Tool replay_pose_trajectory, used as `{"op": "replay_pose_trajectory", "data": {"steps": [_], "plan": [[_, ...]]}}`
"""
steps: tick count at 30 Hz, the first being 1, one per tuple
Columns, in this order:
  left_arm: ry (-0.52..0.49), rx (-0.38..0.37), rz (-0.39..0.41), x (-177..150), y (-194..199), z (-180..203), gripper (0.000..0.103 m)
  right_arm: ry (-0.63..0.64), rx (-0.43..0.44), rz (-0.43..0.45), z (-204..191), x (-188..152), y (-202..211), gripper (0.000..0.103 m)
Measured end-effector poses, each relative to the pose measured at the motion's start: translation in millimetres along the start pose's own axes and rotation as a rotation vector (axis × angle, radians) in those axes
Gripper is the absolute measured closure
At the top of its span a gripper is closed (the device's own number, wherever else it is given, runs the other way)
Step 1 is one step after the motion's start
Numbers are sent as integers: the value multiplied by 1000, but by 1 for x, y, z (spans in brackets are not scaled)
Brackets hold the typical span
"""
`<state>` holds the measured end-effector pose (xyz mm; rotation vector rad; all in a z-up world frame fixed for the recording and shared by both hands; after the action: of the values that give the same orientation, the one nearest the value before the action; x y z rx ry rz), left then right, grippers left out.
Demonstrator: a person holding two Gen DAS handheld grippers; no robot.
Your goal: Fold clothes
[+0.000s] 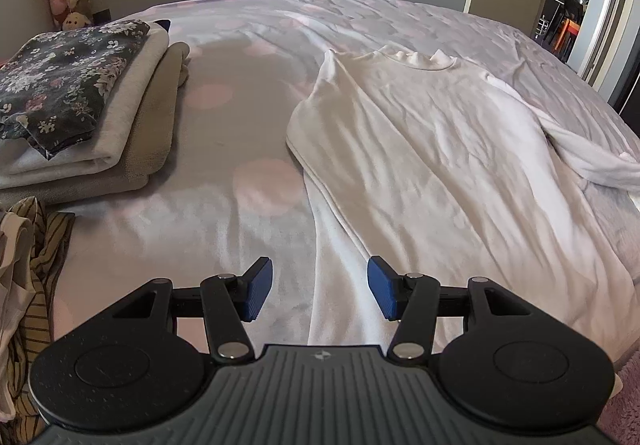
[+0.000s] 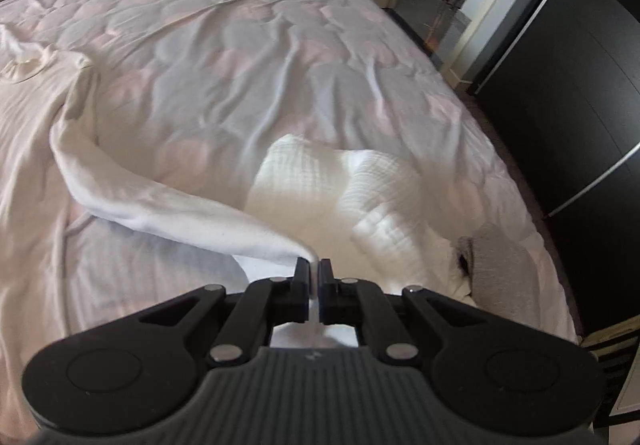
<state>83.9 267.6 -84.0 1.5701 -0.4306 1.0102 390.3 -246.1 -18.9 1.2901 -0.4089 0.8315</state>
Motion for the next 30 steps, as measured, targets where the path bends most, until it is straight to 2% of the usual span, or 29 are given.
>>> {"op": "replay_pose_trajectory", "data": {"steps": [5,8,12,17,20,21,22,25,26,28,30], "plan": [[-34,6,-24,-2,-7,5,52,-92,-100,20,41,10,-19,99],[-48,7,-34,-4,-9,7,52,-140,-87,35,55,17,-20,98],[-61,-3,-44,-4,-14,11,52,-112,-101,83,60,36,-20,98],[-25,-75,-42,-3,-11,18,52,-80,-90,45,52,34,-41,98],[-21,-106,-24,-1,-6,25,52,-75,-75,57,44,27,-46,91],[-19,-121,-22,0,-5,27,52,-67,-77,68,40,25,-45,85],[-17,-137,-20,0,-3,30,52,-62,-79,90,37,24,-40,77],[-10,-202,-31,-1,0,43,52,-65,-60,182,25,23,-17,72],[-9,-222,-38,-1,1,48,52,-72,-38,214,18,22,-7,72],[-1,-251,-59,-4,2,60,52,-80,14,267,1,17,13,63],[16,-289,-78,-6,4,74,52,-83,72,295,-22,4,29,60]]}}
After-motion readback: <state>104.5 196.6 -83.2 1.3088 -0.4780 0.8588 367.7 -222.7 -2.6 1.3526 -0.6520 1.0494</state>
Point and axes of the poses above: each gripper's, at about its wrist camera, not at the fingertips, and y roughly against the way its jaws point, z to its right, x to its top, the point moved 4 cm from there along -y, roughly the way its jaws point, and after that the axes turned 14 degrees about z, right-handed, at the moved point
